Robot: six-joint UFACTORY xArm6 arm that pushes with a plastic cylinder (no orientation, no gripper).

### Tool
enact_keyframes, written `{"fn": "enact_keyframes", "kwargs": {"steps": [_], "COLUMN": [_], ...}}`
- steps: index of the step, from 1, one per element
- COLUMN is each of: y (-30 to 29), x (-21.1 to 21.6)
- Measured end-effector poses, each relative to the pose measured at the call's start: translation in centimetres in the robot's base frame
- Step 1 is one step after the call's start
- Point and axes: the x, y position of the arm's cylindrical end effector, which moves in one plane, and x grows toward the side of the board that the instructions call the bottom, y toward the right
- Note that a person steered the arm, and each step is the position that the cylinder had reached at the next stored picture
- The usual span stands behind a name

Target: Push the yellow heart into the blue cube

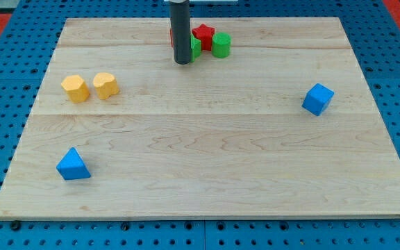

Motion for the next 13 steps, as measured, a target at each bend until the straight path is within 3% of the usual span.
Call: {"fn": "enact_keyframes", "kwargs": {"steps": [2, 6, 8, 9, 10, 12, 13], "y": [1.4, -0.7, 5.5, 4.7, 1.2, -13.5, -23.0], "x": [4.3, 5.0, 5.2, 9.2, 13.9, 16.7, 14.4]}}
